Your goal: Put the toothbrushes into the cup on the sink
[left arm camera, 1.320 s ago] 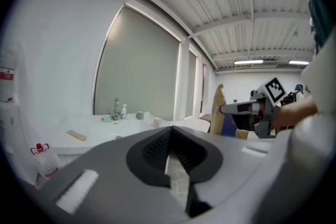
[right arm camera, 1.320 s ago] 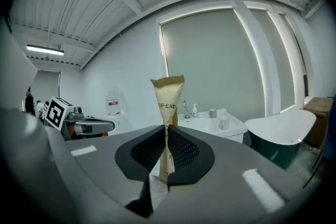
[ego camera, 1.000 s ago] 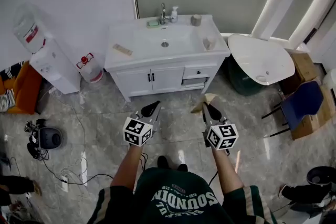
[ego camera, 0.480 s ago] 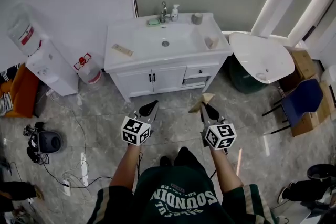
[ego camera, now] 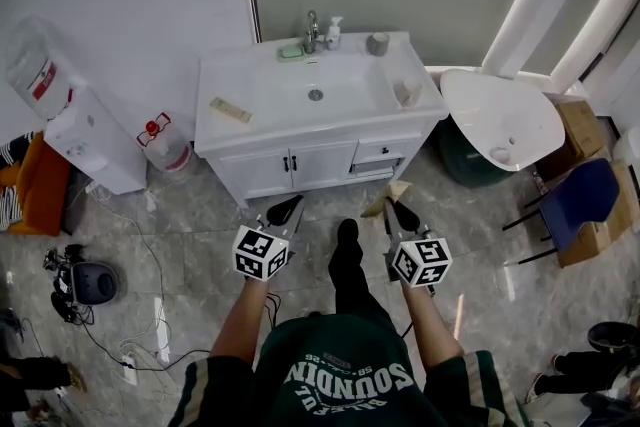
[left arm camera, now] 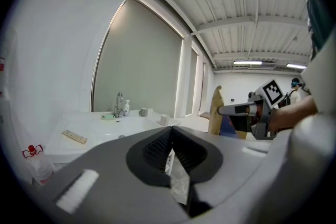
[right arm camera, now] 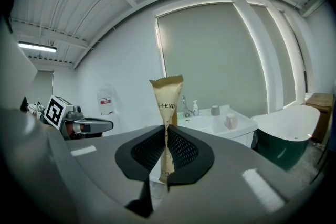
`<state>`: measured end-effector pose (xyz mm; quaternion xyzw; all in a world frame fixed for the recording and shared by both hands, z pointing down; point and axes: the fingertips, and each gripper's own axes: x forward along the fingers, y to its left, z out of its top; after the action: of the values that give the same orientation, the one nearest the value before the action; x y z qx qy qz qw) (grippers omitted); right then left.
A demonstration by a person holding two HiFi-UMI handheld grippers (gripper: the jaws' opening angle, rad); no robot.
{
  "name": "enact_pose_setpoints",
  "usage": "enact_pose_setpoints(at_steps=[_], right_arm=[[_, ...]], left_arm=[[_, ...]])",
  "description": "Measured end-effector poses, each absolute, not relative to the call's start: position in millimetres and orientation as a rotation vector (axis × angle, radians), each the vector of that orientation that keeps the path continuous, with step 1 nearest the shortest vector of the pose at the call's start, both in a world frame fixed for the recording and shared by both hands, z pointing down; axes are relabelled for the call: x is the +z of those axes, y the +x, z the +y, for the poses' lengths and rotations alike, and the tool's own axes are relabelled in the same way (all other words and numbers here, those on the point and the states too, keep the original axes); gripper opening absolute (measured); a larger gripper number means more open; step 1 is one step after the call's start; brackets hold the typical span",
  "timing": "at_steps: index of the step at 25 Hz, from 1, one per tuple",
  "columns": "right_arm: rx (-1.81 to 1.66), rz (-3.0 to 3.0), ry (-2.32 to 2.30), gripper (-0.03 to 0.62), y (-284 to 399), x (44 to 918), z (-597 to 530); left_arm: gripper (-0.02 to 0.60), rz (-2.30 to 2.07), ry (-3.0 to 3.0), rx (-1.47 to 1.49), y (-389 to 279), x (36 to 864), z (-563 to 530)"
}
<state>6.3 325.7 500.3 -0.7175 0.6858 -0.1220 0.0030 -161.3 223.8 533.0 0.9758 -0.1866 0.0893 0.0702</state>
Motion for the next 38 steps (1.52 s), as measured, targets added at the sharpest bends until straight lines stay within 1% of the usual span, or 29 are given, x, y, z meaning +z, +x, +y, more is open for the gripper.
enact_pose_setpoints(at_steps=[5, 8, 15, 24, 28, 38], right_arm=[[-0.359, 2.224, -2.237, 0.017, 29.5, 506.2, 272.0], [-0.353, 2.251, -2.224, 0.017, 55.4, 508.4, 230.7], [-0.381, 2.277, -2.179, 0.017, 132.9, 505.0, 117.9], [-0.372, 2.278, -2.153, 0.017, 242.5, 492.9, -2.9], [-0.361, 2.282, -2.145, 0.017, 274.1, 489.2, -39.6], [-0.362, 2.263, -2.146, 0.017, 321.4, 491.1, -90.1]], left_arm=[[0.051, -0.577, 2.924, 0.279, -134.7, 541.5, 175.2], [0.049, -0.587, 2.917, 0.279, -110.4, 545.1, 139.7], [0.050, -0.592, 2.898, 0.291, -29.0, 539.2, 38.9], [0.051, -0.631, 2.915, 0.316, 65.4, 506.7, -70.3], [0.051, -0.642, 2.904, 0.323, 94.5, 504.5, -99.8], [0.049, -0.634, 2.874, 0.326, 147.0, 515.4, -148.2]])
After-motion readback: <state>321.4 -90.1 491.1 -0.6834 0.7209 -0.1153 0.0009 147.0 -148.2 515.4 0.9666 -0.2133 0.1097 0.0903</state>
